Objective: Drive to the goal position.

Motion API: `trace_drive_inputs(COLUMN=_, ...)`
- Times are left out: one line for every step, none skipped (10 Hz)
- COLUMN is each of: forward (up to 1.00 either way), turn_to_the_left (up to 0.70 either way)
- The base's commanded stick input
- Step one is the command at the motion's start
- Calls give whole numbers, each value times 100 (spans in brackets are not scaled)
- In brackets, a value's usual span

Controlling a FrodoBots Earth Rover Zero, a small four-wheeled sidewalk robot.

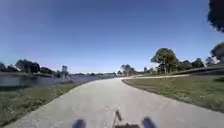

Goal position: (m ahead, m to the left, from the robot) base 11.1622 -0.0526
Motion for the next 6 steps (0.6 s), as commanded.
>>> trace_drive_inputs(forward=85, turn_to_the_left=7)
trace_drive_inputs(forward=85, turn_to_the_left=0)
trace_drive_inputs(forward=85, turn_to_the_left=0)
trace_drive_inputs(forward=85, turn_to_the_left=0)
trace_drive_inputs(forward=85, turn_to_the_left=0)
trace_drive_inputs(forward=85, turn_to_the_left=0)
